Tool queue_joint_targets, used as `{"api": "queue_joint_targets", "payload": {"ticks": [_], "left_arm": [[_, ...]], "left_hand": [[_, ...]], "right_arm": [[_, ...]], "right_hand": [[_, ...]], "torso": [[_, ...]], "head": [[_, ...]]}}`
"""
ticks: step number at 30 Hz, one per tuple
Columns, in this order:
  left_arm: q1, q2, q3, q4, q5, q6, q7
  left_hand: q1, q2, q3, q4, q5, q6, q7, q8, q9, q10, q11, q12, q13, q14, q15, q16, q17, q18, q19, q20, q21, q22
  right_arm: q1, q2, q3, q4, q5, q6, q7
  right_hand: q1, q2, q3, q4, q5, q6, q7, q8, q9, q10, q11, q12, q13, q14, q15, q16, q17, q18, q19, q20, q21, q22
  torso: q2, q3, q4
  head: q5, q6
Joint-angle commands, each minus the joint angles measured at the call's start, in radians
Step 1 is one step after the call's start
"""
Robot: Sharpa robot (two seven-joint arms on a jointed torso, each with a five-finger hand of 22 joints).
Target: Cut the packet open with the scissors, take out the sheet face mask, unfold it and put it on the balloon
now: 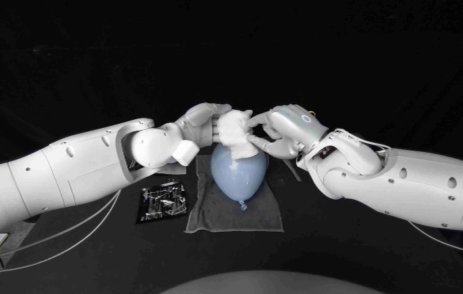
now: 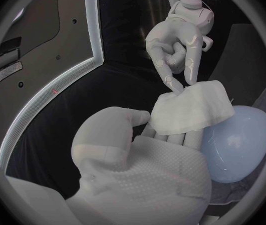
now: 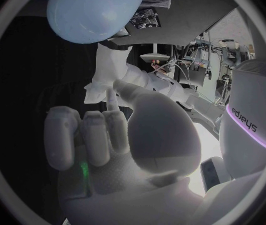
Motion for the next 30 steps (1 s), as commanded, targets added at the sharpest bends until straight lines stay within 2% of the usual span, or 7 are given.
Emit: {"api": "queue_joint_targets", "payload": {"ticks": [1, 5, 11, 13, 21, 30], "left_arm": [[0.005, 0.003, 0.005, 0.007, 0.008, 0.027, 0.020], [0.005, 0.003, 0.005, 0.008, 0.008, 0.028, 0.021], [0.005, 0.002, 0.005, 0.006, 0.008, 0.027, 0.023], [0.005, 0.002, 0.005, 0.006, 0.008, 0.026, 0.024], [0.005, 0.002, 0.005, 0.004, 0.008, 0.025, 0.025], [0.005, 0.001, 0.005, 0.002, 0.009, 0.024, 0.026]], "left_hand": [[0.007, 0.003, -0.006, 0.001, -0.001, -0.003, 0.065, 0.004, 0.001, 0.001, -0.002, -0.002, 0.000, 0.006, -0.002, 0.006, 0.002, 0.017, 0.004, 0.001, -0.002, 0.001], [0.007, 0.003, -0.006, 0.001, -0.001, -0.003, 0.065, 0.004, 0.001, 0.001, -0.002, -0.002, 0.000, 0.006, -0.002, 0.006, 0.002, 0.017, 0.004, 0.001, -0.002, 0.001], [0.008, 0.003, -0.006, 0.001, -0.001, -0.003, 0.066, 0.004, 0.001, 0.001, -0.002, -0.002, 0.000, 0.008, -0.002, 0.007, 0.002, 0.017, 0.004, 0.001, -0.003, 0.001], [0.008, 0.003, -0.006, 0.001, -0.001, -0.003, 0.066, 0.004, 0.001, 0.001, -0.002, -0.002, 0.000, 0.008, -0.002, 0.007, 0.002, 0.017, 0.004, 0.001, -0.003, 0.001], [0.008, 0.003, -0.006, 0.000, -0.001, -0.003, 0.066, 0.004, 0.002, 0.001, -0.002, -0.002, 0.000, 0.008, -0.002, 0.007, 0.002, 0.017, 0.004, 0.001, -0.003, 0.001], [0.009, 0.004, -0.006, 0.000, -0.001, -0.003, 0.066, 0.004, 0.002, 0.000, -0.002, -0.002, 0.000, 0.009, -0.002, 0.007, 0.002, 0.017, 0.003, 0.001, -0.003, 0.001]], "right_arm": [[-0.003, 0.001, -0.003, -0.006, -0.022, 0.064, -0.023], [-0.003, 0.002, -0.003, -0.006, -0.025, 0.071, -0.025], [-0.003, 0.001, -0.003, -0.001, -0.028, 0.061, -0.012], [-0.003, 0.000, -0.003, 0.000, -0.028, 0.056, -0.005], [-0.003, -0.002, -0.003, 0.002, -0.032, 0.047, 0.013], [-0.003, -0.004, -0.003, 0.007, -0.048, 0.037, 0.017]], "right_hand": [[0.002, 0.018, -0.001, 0.008, 0.004, 0.012, 0.000, -0.001, 0.001, 0.085, -0.001, 0.000, 0.237, 0.103, 0.001, 0.003, 0.263, -0.009, 0.044, 0.005, -0.003, 0.181], [0.007, 0.025, 0.000, 0.008, 0.004, 0.017, -0.002, 0.000, 0.001, 0.085, -0.003, 0.001, 0.238, 0.103, -0.002, 0.003, 0.263, -0.010, 0.045, 0.003, -0.002, 0.182], [0.035, 0.049, 0.002, -0.002, 0.004, 0.061, -0.022, 0.024, 0.009, 0.087, -0.019, 0.006, 0.240, 0.103, -0.014, 0.003, 0.263, -0.011, 0.049, -0.006, 0.005, 0.187], [0.049, 0.057, 0.000, -0.011, 0.004, 0.082, -0.034, 0.041, 0.017, 0.090, -0.029, 0.011, 0.243, 0.103, -0.022, 0.003, 0.263, -0.013, 0.053, -0.013, 0.013, 0.192], [0.051, 0.062, -0.010, -0.012, 0.004, 0.098, -0.050, 0.070, 0.036, 0.092, -0.044, 0.016, 0.246, 0.103, -0.035, 0.003, 0.263, -0.016, 0.058, -0.025, 0.024, 0.200], [0.054, 0.065, -0.007, -0.013, 0.004, 0.106, -0.056, 0.088, 0.047, 0.098, -0.049, 0.029, 0.253, 0.103, -0.039, 0.003, 0.263, -0.020, 0.065, -0.030, 0.038, 0.209]], "torso": [[0.001, 0.0000, 0.0006], [0.001, -0.0002, 0.0009], [0.000, 0.0000, 0.0003], [0.000, 0.0000, 0.0003], [0.001, 0.0001, -0.0001], [0.000, 0.0003, 0.0004]], "head": [[-0.001, -0.002], [-0.001, -0.003], [0.000, -0.005], [0.000, -0.005], [0.000, -0.007], [-0.002, -0.009]]}}
